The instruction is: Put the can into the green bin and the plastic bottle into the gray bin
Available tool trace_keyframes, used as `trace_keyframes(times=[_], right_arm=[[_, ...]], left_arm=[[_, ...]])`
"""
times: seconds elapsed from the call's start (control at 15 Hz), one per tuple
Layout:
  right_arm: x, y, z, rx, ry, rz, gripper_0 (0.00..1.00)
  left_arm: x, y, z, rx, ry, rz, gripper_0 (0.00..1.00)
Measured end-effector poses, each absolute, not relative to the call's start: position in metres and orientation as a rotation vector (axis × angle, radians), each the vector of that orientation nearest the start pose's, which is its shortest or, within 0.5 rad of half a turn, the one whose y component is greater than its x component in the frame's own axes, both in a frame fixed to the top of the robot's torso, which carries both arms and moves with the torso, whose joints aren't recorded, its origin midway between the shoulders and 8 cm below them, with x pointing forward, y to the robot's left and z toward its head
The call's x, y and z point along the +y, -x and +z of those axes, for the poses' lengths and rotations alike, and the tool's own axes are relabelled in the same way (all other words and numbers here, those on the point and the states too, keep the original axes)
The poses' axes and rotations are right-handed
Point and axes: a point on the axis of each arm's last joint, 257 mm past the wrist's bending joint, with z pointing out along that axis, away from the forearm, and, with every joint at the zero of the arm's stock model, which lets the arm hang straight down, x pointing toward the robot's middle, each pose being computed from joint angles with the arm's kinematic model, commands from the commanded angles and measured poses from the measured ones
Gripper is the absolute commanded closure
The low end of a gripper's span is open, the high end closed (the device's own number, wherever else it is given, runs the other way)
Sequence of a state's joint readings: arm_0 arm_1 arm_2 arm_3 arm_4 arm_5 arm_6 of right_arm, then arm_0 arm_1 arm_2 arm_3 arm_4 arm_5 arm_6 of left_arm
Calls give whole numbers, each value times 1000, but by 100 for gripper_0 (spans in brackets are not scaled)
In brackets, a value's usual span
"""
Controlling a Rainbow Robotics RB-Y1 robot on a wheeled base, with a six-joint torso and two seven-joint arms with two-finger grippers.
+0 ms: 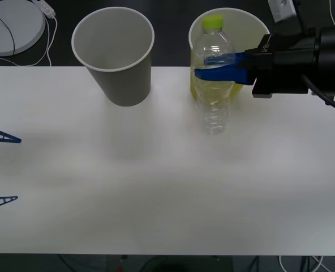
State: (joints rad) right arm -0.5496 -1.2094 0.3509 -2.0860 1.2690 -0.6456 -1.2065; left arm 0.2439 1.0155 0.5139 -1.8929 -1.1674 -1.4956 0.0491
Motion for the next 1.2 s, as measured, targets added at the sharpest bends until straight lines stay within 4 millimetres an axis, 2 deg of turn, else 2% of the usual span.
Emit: trace_keyframes(times=[0.27, 0.53, 1.2], right_arm=[[-63, -423, 26, 1742, 1001, 771, 100], [-52, -437, 40, 1778, 1071, 749, 100], [-8, -495, 63, 1860, 1122, 666, 100]], left_arm=[[314, -307, -122, 1537, -1591, -372, 0], [314, -307, -122, 1537, -1591, -372, 0], [314, -307, -122, 1537, -1591, -372, 0]])
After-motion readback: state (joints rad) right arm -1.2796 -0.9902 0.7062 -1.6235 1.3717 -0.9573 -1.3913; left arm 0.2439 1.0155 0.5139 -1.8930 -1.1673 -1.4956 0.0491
